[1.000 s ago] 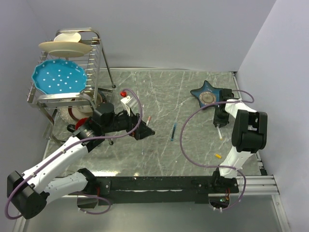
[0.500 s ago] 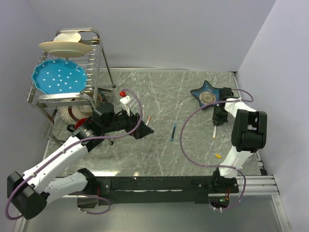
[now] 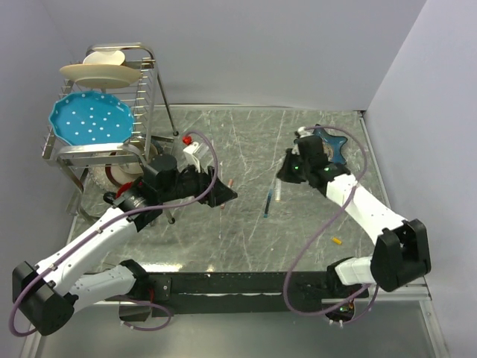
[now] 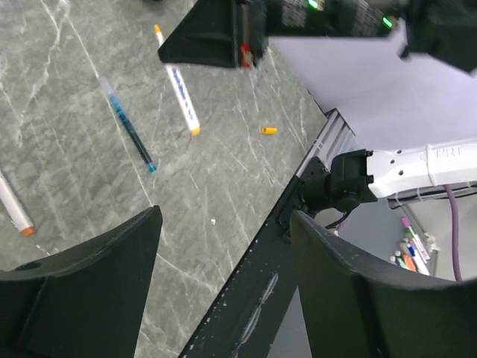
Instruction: Insert the pens into the pen caps
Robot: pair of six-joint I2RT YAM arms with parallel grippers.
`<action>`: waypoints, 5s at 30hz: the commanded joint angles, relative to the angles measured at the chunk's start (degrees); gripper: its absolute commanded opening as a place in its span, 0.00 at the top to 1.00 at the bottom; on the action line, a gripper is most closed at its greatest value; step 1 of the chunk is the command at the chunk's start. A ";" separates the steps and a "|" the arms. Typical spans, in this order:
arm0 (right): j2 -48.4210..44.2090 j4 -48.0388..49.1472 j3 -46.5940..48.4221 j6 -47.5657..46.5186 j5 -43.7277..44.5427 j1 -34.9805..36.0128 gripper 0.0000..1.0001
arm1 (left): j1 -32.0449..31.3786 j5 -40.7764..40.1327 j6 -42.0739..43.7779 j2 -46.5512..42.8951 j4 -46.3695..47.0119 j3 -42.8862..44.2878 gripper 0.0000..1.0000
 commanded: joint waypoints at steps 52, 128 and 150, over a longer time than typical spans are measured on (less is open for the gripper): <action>-24.41 -3.34 -3.40 29.13 16.13 -0.56 0.43 | 0.19 0.34 5.70 9.75 -4.25 8.97 0.99; -17.82 -25.24 -32.76 50.74 13.14 -38.55 0.59 | -0.17 -13.03 15.20 -11.35 -6.54 -2.01 0.99; -17.99 -7.58 -21.33 31.05 7.16 -27.13 1.00 | -0.08 -3.45 13.53 -15.31 1.81 -5.26 0.99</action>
